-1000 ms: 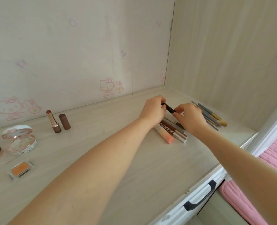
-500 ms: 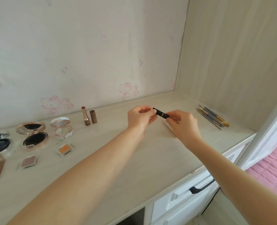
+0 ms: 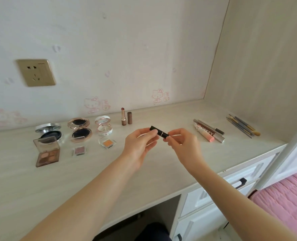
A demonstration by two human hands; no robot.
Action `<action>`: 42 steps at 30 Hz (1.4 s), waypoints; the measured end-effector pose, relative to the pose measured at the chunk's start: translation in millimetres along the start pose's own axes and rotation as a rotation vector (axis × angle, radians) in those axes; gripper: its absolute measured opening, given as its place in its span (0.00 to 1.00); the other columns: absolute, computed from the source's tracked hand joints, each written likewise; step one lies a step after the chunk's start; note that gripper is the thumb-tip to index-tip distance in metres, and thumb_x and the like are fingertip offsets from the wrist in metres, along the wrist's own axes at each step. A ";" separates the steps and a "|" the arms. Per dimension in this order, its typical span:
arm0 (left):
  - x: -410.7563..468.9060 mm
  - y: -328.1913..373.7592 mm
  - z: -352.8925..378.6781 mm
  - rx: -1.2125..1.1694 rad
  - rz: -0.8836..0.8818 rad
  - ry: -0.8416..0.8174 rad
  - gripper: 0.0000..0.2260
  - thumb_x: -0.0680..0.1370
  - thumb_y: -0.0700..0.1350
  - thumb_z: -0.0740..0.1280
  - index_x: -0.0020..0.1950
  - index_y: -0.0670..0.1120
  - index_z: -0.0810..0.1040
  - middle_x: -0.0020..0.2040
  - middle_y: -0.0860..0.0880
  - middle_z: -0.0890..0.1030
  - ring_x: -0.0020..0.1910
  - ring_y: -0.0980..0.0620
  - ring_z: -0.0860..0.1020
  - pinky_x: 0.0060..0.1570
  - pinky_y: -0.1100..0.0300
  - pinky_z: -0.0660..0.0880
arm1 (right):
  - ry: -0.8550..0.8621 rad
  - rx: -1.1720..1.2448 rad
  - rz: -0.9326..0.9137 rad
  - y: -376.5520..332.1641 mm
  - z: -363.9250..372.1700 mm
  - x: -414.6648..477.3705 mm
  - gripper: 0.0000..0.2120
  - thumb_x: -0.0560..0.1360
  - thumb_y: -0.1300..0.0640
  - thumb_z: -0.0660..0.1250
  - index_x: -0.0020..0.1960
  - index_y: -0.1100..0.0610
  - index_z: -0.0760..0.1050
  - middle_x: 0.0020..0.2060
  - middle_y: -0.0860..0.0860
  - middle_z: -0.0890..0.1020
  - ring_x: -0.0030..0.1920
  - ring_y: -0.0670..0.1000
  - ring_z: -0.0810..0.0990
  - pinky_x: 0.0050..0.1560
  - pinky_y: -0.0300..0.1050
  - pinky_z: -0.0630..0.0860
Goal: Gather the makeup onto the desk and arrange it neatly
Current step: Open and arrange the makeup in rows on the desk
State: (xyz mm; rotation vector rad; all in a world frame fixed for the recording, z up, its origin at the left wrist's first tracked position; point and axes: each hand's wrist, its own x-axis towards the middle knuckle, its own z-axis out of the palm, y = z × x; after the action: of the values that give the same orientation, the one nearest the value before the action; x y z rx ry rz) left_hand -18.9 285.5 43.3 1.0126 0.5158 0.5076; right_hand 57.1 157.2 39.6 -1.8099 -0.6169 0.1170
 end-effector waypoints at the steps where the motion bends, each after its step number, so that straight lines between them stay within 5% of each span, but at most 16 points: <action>1: -5.2 1.0 -5.1 0.027 0.013 -0.009 0.10 0.73 0.37 0.72 0.54 0.38 0.79 0.48 0.42 0.84 0.47 0.48 0.84 0.45 0.60 0.79 | -0.012 0.023 0.005 -3.0 5.3 -4.9 0.04 0.75 0.59 0.68 0.48 0.51 0.76 0.37 0.46 0.85 0.41 0.49 0.83 0.45 0.51 0.80; 10: -28.2 11.6 -52.1 0.145 0.104 0.040 0.11 0.74 0.37 0.72 0.54 0.36 0.79 0.49 0.38 0.83 0.47 0.42 0.82 0.56 0.52 0.78 | -0.125 0.092 0.023 -18.0 57.4 -38.0 0.02 0.75 0.58 0.68 0.47 0.54 0.77 0.35 0.45 0.85 0.38 0.46 0.84 0.49 0.51 0.81; 17: -41.1 19.3 -84.4 0.193 0.156 0.076 0.06 0.75 0.35 0.69 0.52 0.37 0.79 0.46 0.39 0.83 0.45 0.43 0.84 0.50 0.54 0.80 | -0.205 0.022 -0.029 -22.1 80.6 -44.1 0.03 0.76 0.58 0.67 0.46 0.51 0.79 0.36 0.45 0.85 0.41 0.42 0.82 0.49 0.50 0.80; 24: -45.8 16.0 -112.3 0.736 0.358 0.044 0.04 0.73 0.41 0.72 0.46 0.48 0.83 0.43 0.52 0.84 0.42 0.52 0.82 0.46 0.60 0.78 | -0.287 -0.005 0.013 -24.2 91.5 -36.1 0.09 0.75 0.49 0.67 0.54 0.47 0.77 0.44 0.48 0.82 0.44 0.48 0.81 0.47 0.51 0.81; 34: -51.4 16.6 -128.3 1.134 0.532 -0.035 0.08 0.76 0.44 0.70 0.54 0.50 0.81 0.46 0.56 0.81 0.46 0.60 0.78 0.45 0.72 0.72 | -0.423 0.066 -0.015 -17.7 99.7 -41.0 0.08 0.74 0.63 0.66 0.49 0.54 0.80 0.43 0.50 0.84 0.45 0.49 0.83 0.42 0.42 0.81; 38: -56.0 18.2 -131.4 1.378 0.608 -0.089 0.08 0.79 0.47 0.65 0.57 0.50 0.77 0.43 0.57 0.73 0.48 0.55 0.71 0.48 0.63 0.68 | -0.432 -0.056 -0.103 -13.1 101.1 -40.4 0.09 0.74 0.60 0.67 0.51 0.50 0.80 0.44 0.43 0.83 0.47 0.44 0.81 0.47 0.44 0.80; 42: -56.3 19.6 -132.6 1.505 0.679 -0.155 0.09 0.80 0.47 0.62 0.57 0.47 0.75 0.50 0.52 0.77 0.52 0.54 0.70 0.51 0.60 0.68 | -0.448 -0.184 -0.222 -16.3 100.4 -41.8 0.09 0.75 0.58 0.67 0.54 0.51 0.81 0.46 0.42 0.84 0.48 0.40 0.80 0.47 0.26 0.72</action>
State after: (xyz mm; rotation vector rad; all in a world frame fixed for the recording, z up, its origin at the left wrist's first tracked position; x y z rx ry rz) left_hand -147.3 346.3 12.6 2.6995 0.3485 0.5984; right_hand -22.5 227.7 11.6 -1.8888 -1.1734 0.3291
